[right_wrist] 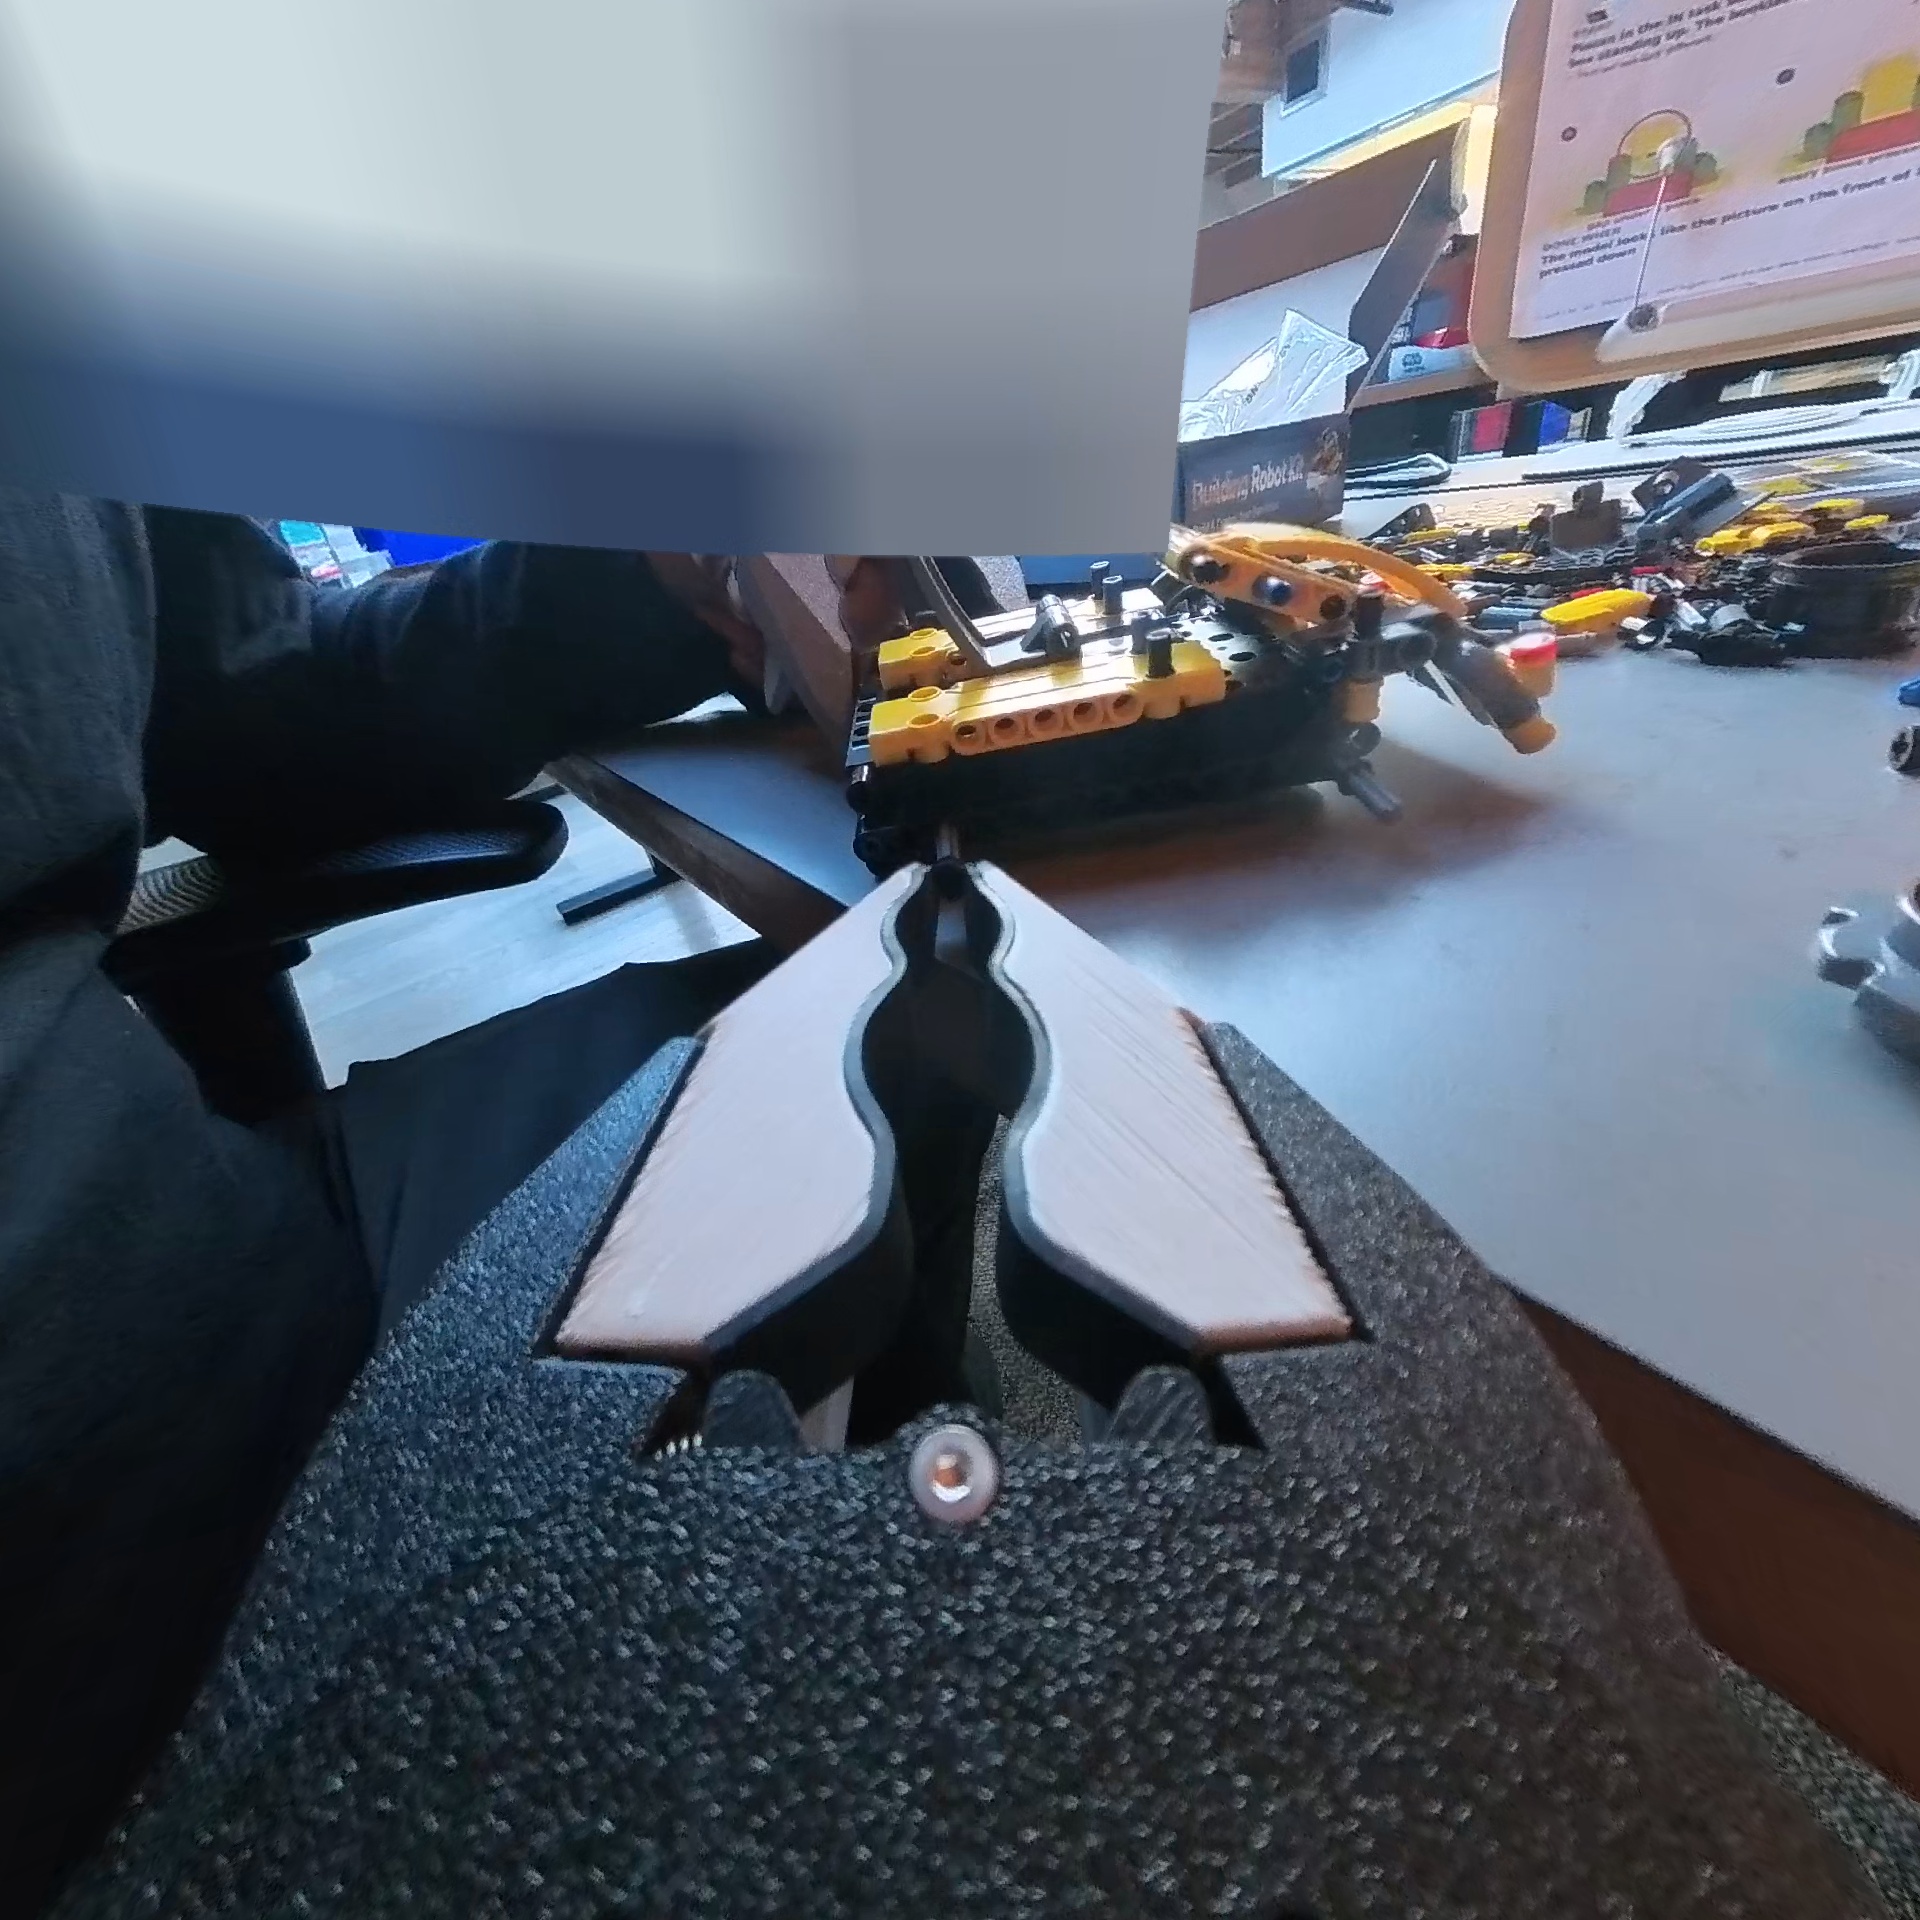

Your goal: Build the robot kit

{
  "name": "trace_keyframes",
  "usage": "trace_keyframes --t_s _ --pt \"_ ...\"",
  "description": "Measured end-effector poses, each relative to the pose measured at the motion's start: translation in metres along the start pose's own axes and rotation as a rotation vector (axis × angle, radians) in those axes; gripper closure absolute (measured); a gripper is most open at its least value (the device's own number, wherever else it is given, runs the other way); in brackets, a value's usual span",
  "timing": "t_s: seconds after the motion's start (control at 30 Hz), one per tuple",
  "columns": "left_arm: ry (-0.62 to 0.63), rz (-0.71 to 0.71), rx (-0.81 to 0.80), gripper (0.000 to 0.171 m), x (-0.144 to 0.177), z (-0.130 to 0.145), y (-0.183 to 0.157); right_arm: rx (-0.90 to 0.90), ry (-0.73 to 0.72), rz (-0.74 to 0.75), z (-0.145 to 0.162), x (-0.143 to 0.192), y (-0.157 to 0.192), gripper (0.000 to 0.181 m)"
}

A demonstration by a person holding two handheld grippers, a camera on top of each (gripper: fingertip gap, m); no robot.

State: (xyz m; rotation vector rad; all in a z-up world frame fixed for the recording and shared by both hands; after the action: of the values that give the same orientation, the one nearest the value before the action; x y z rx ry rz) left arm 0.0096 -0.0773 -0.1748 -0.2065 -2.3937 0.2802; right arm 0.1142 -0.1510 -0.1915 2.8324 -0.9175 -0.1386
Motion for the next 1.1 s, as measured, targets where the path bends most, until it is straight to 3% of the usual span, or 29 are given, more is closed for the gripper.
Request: trace_keyframes --t_s 0.17,0.37,0.53,0.7,0.83,1.1 --pt "-0.006 0.009 0.012 0.116 0.001 0.000 0.002 -0.037 0.095 -0.014 -0.001 0.000 -0.001 0.176" --pt "-0.007 0.007 0.009 0.117 0.001 0.000 0.002 0.085 0.318 0.042 -0.005 0.001 -0.003 0.175" --pt "-0.007 0.007 0.009 0.117 0.001 0.000 0.002 0.292 0.526 0.051 -0.008 -0.001 -0.003 0.174" --pt "-0.006 0.008 0.009 0.117 0.001 0.000 0.001 0.337 0.642 0.023 -0.010 -0.004 -0.003 0.174" --pt "-0.006 0.007 0.008 0.117 0.001 0.000 0.001 0.242 0.579 0.026 -0.008 -0.004 -0.004 0.175" --pt "-0.004 0.020 0.017 0.117 0.001 0.000 0.001 0.109 0.194 0.067 0.001 -0.002 -0.002 0.176"
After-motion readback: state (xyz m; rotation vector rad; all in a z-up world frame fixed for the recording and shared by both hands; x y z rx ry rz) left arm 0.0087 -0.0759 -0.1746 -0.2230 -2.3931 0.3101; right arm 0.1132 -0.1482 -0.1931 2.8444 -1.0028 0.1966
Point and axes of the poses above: each gripper's, where its closed fingertips meet, x back along the fingers, z out of its underside, y = z × x across the jaws, the point moved 3 cm from there along x, back along the fingers, and after that the axes turned 2 degrees about -z, right-handed, at the moved point
